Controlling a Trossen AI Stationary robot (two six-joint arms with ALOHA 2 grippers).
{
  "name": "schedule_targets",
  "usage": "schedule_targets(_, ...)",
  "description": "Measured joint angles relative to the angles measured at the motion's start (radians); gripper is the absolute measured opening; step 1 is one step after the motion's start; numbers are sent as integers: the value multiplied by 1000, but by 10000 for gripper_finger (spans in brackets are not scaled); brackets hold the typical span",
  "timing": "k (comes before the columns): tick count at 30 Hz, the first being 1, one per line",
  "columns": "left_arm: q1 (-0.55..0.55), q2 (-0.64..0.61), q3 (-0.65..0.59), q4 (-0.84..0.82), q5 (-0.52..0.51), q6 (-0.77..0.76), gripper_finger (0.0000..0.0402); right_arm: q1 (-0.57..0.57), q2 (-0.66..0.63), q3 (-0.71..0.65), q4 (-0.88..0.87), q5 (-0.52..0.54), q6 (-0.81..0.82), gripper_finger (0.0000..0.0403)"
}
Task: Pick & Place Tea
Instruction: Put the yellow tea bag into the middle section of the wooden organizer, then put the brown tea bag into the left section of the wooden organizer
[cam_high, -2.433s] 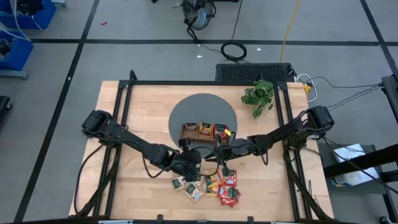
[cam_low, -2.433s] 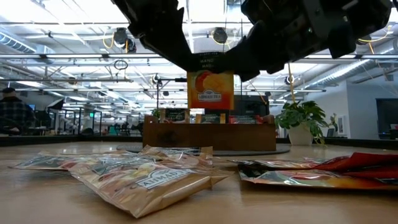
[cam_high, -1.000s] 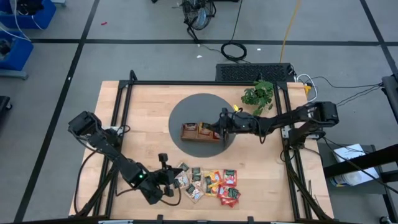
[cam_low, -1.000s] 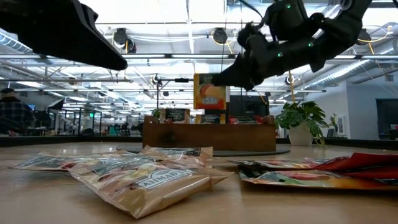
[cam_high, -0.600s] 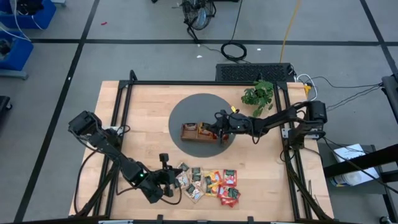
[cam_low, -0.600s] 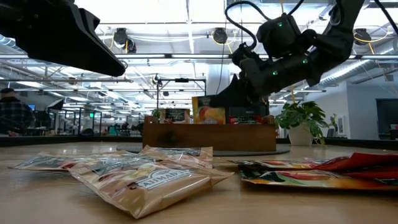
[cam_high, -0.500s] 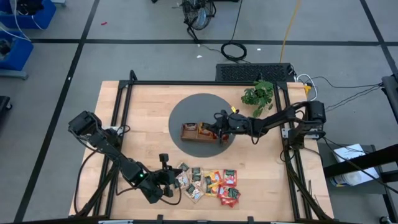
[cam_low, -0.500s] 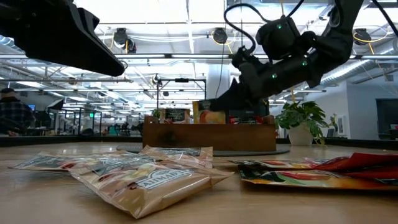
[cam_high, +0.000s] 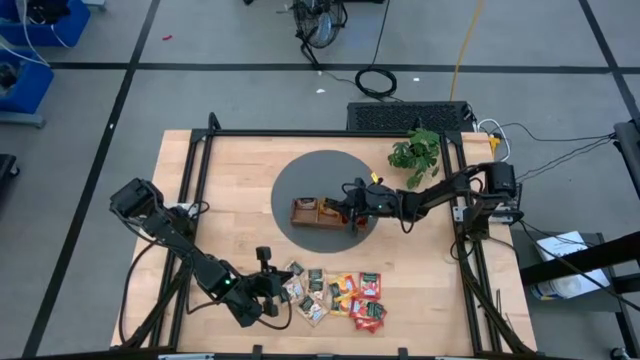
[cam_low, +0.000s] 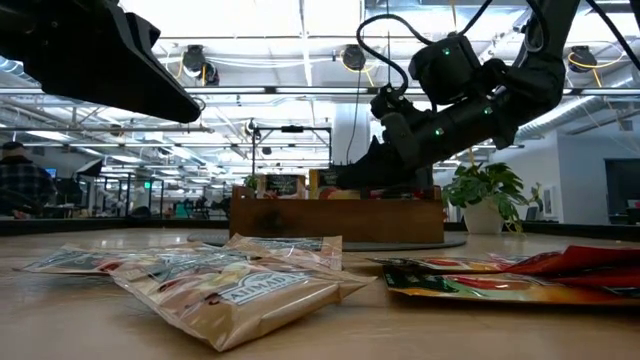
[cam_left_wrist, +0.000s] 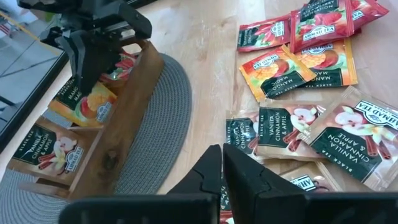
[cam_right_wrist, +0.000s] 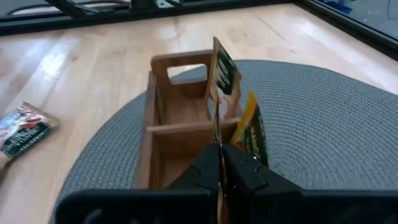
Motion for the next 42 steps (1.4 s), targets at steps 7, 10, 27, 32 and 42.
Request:
schedule_targets(7, 0, 0, 0, -6, 13, -1, 8, 2, 0, 0, -2, 54, -19, 58)
schedule_targets(10, 0, 0, 0, -5, 13, -5, 21, 2, 1, 0, 5, 54, -27, 87)
schedule_targets(27, 47, -5, 1, 13, 102, -29, 9, 186, -260, 1, -213, 111, -196, 24)
schedule_targets(32, 62, -6, 1, 60, 113, -158, 14, 375, -267, 0, -301, 74, -146, 9)
schedule_targets(42, 74, 15, 1, 179, 424, -203, 4, 534, -126, 1, -88, 72, -113, 1)
